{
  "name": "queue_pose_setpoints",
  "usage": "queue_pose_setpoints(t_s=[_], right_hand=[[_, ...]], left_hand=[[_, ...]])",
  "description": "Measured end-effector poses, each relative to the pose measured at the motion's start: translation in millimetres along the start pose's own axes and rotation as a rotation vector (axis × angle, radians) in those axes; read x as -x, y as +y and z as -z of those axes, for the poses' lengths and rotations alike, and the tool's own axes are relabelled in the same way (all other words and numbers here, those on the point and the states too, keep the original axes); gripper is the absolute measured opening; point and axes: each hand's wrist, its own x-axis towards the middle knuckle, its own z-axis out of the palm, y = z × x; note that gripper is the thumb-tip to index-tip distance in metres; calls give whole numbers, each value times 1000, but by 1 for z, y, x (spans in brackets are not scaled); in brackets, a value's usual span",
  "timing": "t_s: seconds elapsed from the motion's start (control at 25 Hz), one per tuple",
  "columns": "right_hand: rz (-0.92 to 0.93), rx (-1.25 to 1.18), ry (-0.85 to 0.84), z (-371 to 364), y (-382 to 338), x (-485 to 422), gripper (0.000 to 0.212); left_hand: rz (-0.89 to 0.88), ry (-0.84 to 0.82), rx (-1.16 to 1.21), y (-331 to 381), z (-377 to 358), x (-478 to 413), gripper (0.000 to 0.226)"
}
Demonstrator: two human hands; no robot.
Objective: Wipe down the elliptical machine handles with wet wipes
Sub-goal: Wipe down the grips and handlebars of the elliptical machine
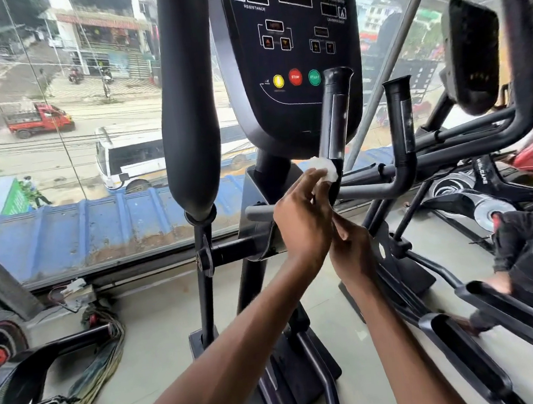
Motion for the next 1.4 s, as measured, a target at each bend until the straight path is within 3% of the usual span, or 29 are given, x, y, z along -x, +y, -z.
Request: queue_pose_setpoints(t_s=[0.16,0.4,0.48,0.56,0.72,0.92,1.08,1.24,1.4], right_hand=[[32,0,29,0,-11,2,59],[5,-35,78,-2,-16,5,36],[-37,-77,64,-3,-13,4,32],[-44,-87,47,-3,-10,3,38],[-38,-59,32,-5,-6,2,41],[-93,-196,19,-12,7,-3,27],[-45,-197,36,-9,2,-1,26],[2,-227,22,-7,2,-1,42],[-15,-234,14,-6,7,-1,24]], left_hand=[[15,47,28,5,-8,-19,9],[-51,-16,-43,9,-8,-17,9],[1,35,-13,10,-10,-30,8],[36,89,24,14,-15,-42,7],[-80,92,12,13,-20,-44,12],[-103,106,80,32,-33,-85,13],[-210,56,3,8,-19,-58,13],[-238,38,23,3,-20,-59,13],[-269,110,52,33,-40,-110,15]])
